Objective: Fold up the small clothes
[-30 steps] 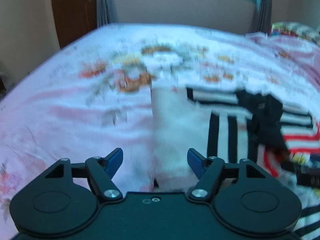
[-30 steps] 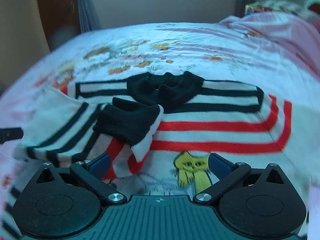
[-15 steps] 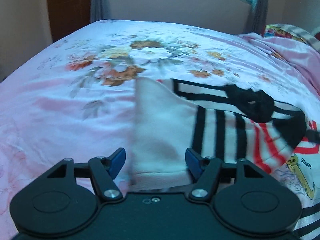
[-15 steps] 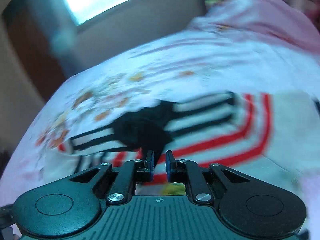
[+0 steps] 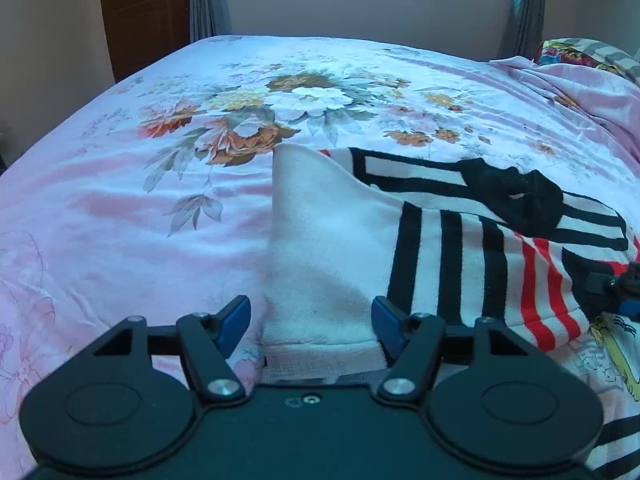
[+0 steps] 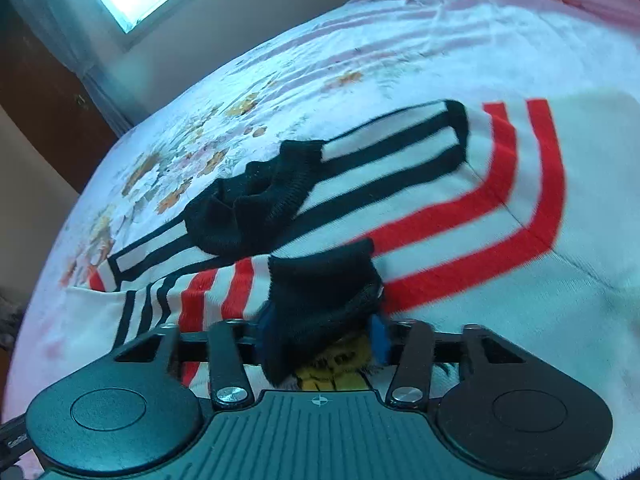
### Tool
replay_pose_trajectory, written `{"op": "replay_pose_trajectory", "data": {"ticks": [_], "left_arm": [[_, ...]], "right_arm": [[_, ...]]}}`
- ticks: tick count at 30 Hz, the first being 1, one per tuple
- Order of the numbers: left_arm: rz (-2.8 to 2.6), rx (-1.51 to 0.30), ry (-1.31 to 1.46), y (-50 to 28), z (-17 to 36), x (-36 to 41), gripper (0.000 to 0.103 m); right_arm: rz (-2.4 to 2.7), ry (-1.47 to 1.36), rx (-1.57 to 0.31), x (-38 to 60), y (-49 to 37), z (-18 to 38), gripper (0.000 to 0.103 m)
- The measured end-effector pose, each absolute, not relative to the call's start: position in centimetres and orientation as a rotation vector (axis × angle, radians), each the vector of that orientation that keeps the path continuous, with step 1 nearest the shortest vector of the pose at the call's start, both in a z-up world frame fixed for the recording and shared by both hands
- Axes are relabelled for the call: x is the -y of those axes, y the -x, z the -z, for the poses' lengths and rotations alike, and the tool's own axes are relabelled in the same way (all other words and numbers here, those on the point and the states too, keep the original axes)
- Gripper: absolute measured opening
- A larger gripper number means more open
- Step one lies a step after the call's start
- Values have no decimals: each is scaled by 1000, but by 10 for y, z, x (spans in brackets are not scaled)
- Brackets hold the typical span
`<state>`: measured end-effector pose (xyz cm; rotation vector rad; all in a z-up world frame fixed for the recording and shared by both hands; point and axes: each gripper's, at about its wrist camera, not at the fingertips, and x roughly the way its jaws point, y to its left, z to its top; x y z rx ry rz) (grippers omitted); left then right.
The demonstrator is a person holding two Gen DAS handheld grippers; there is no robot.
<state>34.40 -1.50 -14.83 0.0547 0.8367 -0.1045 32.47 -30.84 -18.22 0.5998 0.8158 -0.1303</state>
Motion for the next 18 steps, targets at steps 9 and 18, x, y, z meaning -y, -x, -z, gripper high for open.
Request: {"op": "replay_pose_trajectory", "data": {"ticks": [9, 18], "left_arm": [[130, -801, -23, -345, 138, 21, 66], [118, -876, -89, -348, 164, 46, 69]], "right_arm": [[102, -450, -628, 300, -299, 137, 6], [187, -413, -820, 327, -299, 177, 7]]}}
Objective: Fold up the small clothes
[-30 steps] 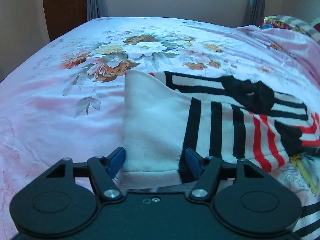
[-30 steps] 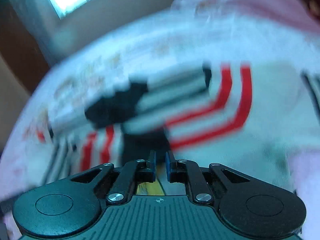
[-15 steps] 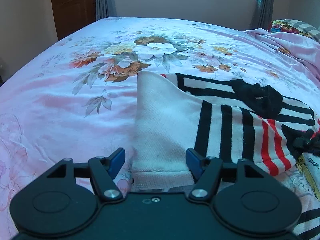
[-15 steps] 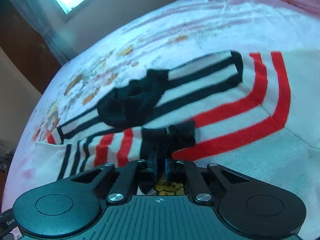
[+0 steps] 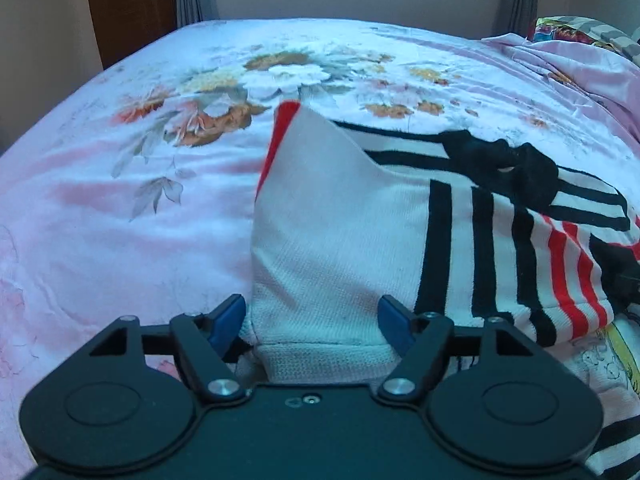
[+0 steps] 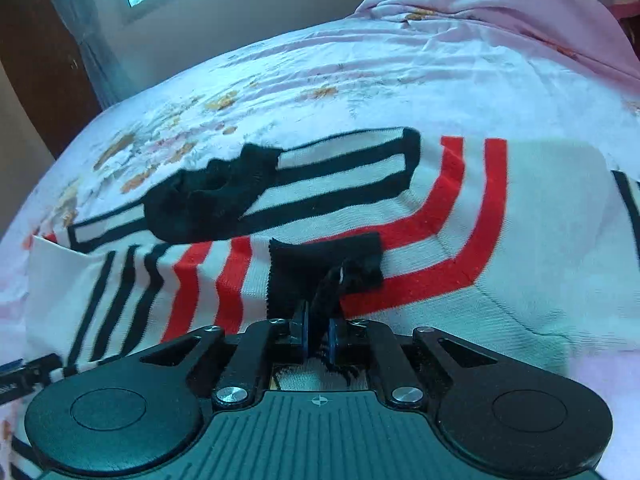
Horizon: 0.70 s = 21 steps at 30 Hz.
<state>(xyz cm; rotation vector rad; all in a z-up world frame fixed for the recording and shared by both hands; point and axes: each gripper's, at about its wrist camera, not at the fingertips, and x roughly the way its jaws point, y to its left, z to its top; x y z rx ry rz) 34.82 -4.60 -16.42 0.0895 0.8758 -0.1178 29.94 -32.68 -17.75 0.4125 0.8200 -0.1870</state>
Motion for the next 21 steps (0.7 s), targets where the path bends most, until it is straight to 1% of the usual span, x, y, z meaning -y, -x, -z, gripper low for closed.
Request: {"op": "replay_pose_trajectory", "data": {"ticks": [1, 2, 3, 5, 7, 8, 10, 11, 12, 14, 17, 21], "left_arm": [[121, -864, -90, -346, 160, 46, 68], [126, -847, -91, -343, 154, 47, 69], [130, -832, -95, -342, 150, 48, 69], [133, -817, -98, -342, 145, 54, 71], [134, -845, -118, -346, 151, 63, 75], [141, -884, -138, -349, 159, 68, 74], [129, -880, -174, -347, 168, 73, 75], [130, -874, -190, -345, 169, 74, 75], [129, -875, -189, -344, 167, 74, 74], [148, -862, -154, -348, 156, 71, 73], [136, -828, -178, -367, 149, 74, 74], [77, -886, -147, -405, 162, 70, 76]], "right_arm": [[193, -385, -799, 326, -294, 170, 12], [209, -356, -774, 326, -290, 163, 19], [228, -329, -750, 326, -286, 156, 22], [249, -297, -682, 321, -280, 142, 42], [210, -255, -654, 310, -284, 136, 43], [182, -235, -678, 305, -290, 139, 43], [142, -193, -777, 297, -305, 156, 43], [143, -176, -873, 295, -313, 173, 43], [134, -176, -886, 296, -314, 179, 43], [122, -169, -872, 296, -313, 172, 43], [111, -173, -785, 295, -317, 156, 43], [116, -166, -783, 291, -339, 157, 43]]}}
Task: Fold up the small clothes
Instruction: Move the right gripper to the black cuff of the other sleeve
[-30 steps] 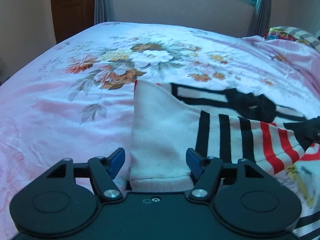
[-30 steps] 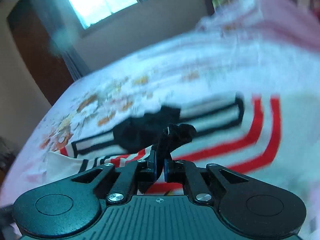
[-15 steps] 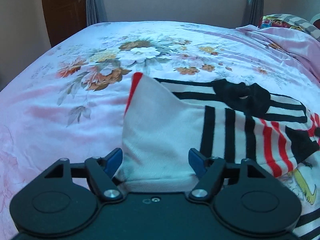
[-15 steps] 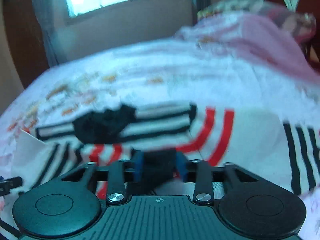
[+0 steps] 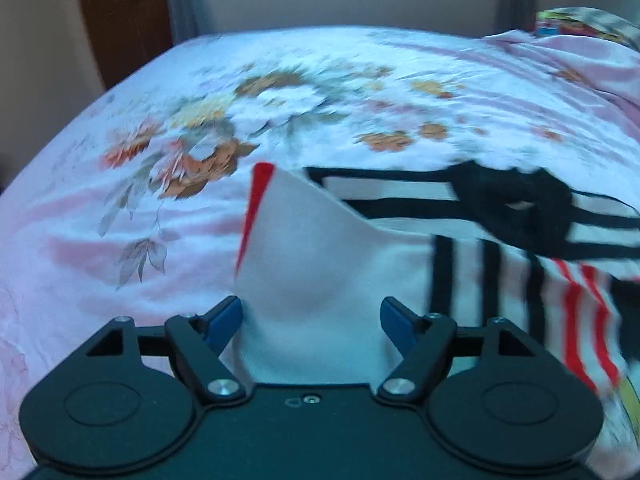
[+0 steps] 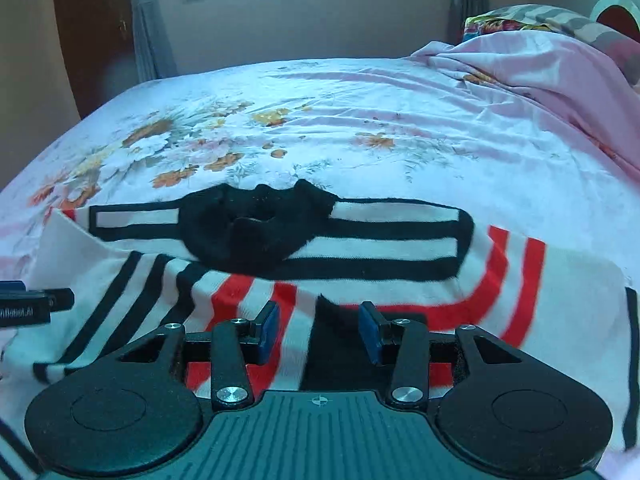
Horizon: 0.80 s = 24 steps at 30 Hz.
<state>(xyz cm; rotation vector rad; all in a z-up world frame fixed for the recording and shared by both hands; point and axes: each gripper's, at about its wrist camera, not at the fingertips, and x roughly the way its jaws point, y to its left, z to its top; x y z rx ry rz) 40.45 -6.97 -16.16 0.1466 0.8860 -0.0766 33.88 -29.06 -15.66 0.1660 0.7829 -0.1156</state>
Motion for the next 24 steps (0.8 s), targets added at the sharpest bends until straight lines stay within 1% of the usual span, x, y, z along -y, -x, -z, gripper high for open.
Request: {"op": "replay_pose_trajectory", "data": {"ticks": [2, 3, 4, 7, 15, 16, 17, 19, 24], "left_arm": [[61, -933, -123, -414, 176, 63, 85], [58, -935, -93, -413, 178, 58, 87], [54, -938, -66, -411, 178, 53, 86], [57, -909, -97, -393, 169, 54, 77], [150, -854, -142, -325, 143, 80, 79], [161, -849, -137, -317, 141, 84, 80], [173, -848, -126, -310, 140, 87, 80], [192, -849, -125, -298, 139, 96, 80], [229, -853, -157, -276, 145, 119, 80]], "right_arm": [[127, -121, -890, 287, -352, 180, 44], [124, -107, -884, 286, -352, 185, 44], [122, -96, -883, 286, -353, 184, 44], [101, -144, -866, 292, -342, 171, 45], [100, -195, -782, 300, -270, 136, 46], [105, -206, -776, 302, -261, 134, 49], [111, -216, -774, 306, -251, 132, 57], [126, -224, -766, 312, -234, 128, 68], [171, -257, -766, 341, -197, 125, 68]]}}
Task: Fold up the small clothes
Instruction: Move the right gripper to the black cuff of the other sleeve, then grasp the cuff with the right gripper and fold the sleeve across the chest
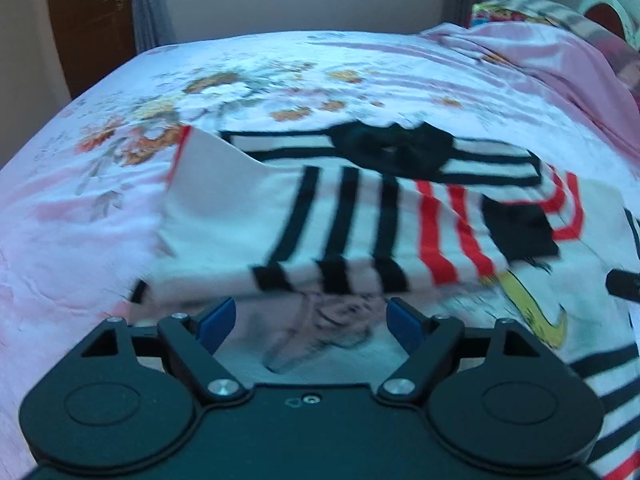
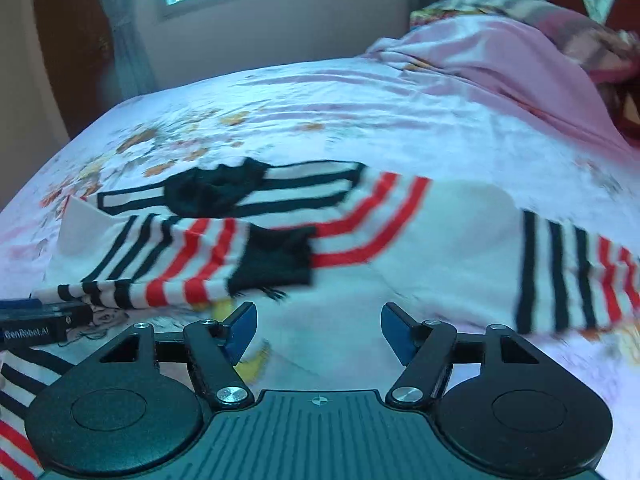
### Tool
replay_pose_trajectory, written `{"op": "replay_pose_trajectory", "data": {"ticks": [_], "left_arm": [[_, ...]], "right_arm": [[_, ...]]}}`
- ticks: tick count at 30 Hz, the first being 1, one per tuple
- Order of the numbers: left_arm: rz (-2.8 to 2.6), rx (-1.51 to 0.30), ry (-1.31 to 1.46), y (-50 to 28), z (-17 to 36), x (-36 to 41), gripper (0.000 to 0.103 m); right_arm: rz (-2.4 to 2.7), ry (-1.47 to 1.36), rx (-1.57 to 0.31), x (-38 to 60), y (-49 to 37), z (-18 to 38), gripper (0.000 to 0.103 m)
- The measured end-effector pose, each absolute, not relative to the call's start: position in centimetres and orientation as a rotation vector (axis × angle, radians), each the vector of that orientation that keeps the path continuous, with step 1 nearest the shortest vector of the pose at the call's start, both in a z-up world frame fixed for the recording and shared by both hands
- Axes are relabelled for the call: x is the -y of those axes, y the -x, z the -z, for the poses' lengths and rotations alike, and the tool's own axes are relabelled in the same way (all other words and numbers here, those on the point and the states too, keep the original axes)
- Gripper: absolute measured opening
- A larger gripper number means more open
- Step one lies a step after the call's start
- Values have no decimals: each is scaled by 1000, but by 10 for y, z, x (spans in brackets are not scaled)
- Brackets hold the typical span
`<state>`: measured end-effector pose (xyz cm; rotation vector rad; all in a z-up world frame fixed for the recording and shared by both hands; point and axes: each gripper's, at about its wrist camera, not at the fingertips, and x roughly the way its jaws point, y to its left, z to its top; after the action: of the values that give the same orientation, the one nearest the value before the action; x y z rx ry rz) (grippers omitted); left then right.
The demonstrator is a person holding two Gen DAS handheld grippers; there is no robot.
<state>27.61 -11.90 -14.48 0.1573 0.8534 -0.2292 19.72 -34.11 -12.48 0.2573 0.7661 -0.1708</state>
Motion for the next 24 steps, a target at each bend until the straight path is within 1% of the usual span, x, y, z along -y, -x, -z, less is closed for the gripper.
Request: {"op": "replay_pose_trajectory", "data": {"ticks": [6, 14, 24], "left_arm": [[274, -855, -188, -264, 149, 148, 80], [292, -852, -215, -262, 157, 176, 80], [297, -842, -231, -276, 155, 198, 80]], "right_arm": [[278, -292, -781, 396, -162, 128, 68], [439, -428, -808, 485, -120, 141, 68], [564, -623, -786, 547, -96, 158, 68]]}}
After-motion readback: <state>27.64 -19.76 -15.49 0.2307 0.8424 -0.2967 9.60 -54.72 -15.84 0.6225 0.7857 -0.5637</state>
